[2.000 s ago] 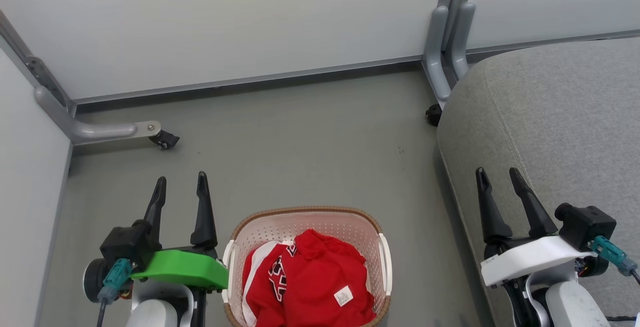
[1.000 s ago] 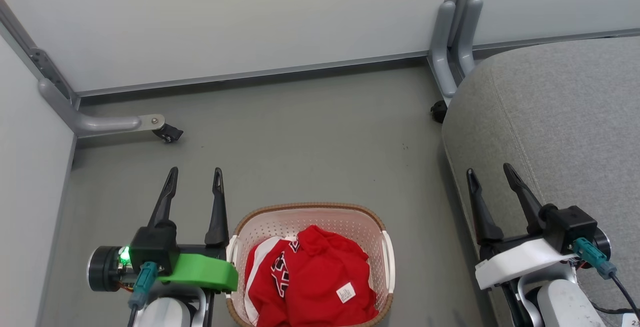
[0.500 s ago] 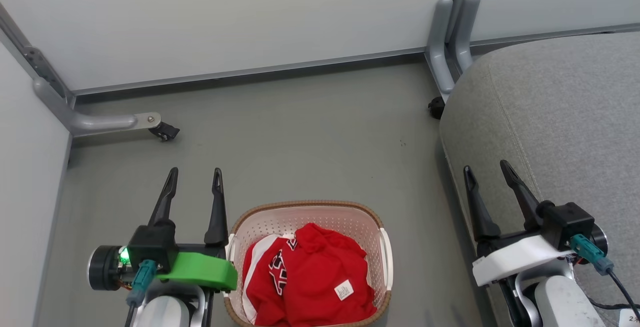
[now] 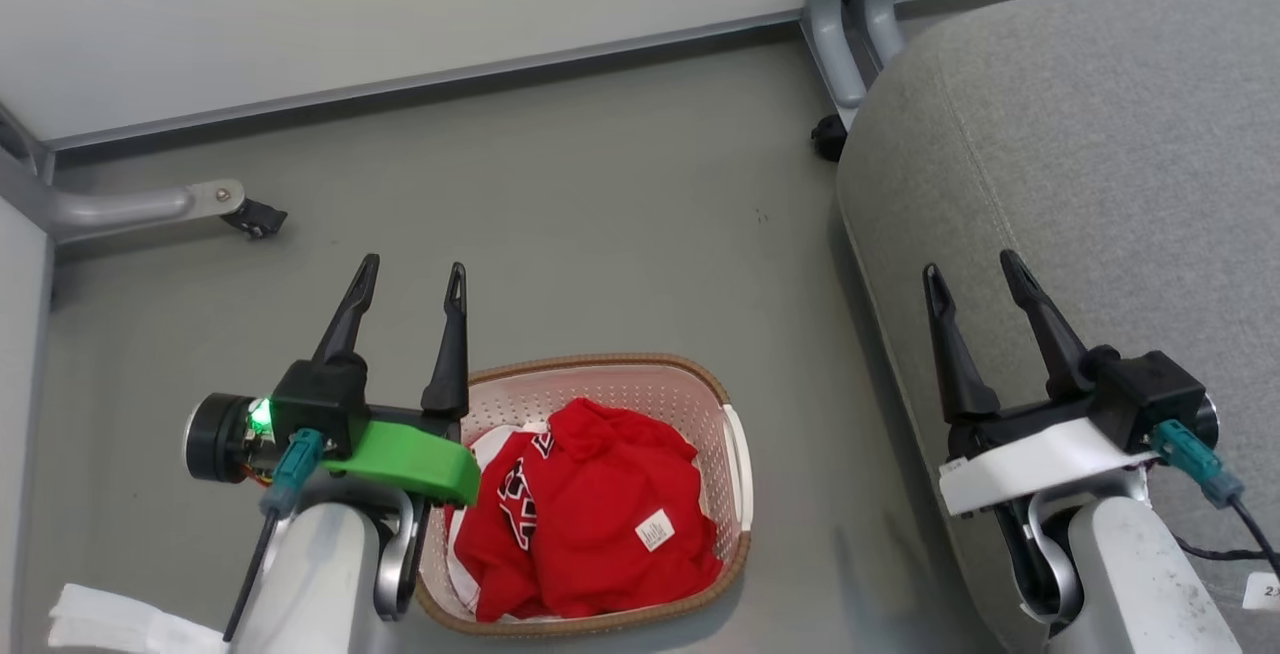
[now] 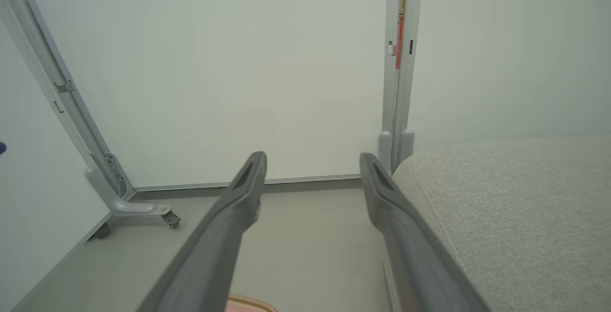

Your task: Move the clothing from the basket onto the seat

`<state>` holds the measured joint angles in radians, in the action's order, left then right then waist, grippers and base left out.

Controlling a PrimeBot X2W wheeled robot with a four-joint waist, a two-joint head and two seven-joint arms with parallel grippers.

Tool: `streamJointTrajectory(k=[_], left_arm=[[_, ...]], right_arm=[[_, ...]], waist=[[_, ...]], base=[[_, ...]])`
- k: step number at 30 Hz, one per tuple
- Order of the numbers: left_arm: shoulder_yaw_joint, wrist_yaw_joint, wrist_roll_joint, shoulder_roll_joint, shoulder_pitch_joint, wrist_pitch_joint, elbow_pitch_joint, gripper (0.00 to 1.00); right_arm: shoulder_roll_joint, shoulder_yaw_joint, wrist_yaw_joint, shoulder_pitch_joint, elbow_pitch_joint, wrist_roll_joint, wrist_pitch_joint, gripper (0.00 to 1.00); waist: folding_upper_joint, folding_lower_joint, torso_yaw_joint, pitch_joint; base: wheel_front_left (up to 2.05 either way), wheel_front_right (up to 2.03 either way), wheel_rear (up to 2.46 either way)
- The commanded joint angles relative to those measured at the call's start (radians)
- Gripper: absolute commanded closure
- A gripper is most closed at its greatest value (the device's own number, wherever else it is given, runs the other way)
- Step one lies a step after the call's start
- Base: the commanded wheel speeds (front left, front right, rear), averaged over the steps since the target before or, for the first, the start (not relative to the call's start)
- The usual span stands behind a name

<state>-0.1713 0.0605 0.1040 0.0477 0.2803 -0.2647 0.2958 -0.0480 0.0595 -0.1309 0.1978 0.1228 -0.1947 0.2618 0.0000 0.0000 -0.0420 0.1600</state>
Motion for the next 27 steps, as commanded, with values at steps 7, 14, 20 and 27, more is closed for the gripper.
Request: streamJointTrajectory(k=[7, 14, 20, 27], left_arm=[[-0.011, 0.035, -0.033, 0.033, 0.11, 0.0, 0.107, 0.0], [-0.03, 0.051, -0.053, 0.068, 0.193, 0.0, 0.239, 0.0], [-0.054, 0.059, -0.068, 0.088, 0.258, 0.0, 0.335, 0.0], [-0.111, 0.066, -0.09, 0.116, 0.321, 0.0, 0.449, 0.0]], right_arm=[[-0.004, 0.007, 0.0, 0.072, -0.028, -0.014, 0.005, 0.0], [-0.004, 0.02, 0.0, 0.121, -0.05, -0.032, 0.005, 0.0], [-0.004, 0.017, 0.0, 0.153, -0.068, -0.046, 0.005, 0.0], [-0.003, 0.025, 0.0, 0.191, -0.089, -0.062, 0.005, 0.0]], waist=[[0.0, 0.0, -0.106, 0.157], [0.0, 0.0, -0.165, 0.25], [0.0, 0.0, -0.195, 0.324], [0.0, 0.0, -0.229, 0.409]], base=[[0.0, 0.0, 0.0], [0.0, 0.0, 0.0], [0.0, 0.0, 0.0], [0.0, 0.0, 0.0]])
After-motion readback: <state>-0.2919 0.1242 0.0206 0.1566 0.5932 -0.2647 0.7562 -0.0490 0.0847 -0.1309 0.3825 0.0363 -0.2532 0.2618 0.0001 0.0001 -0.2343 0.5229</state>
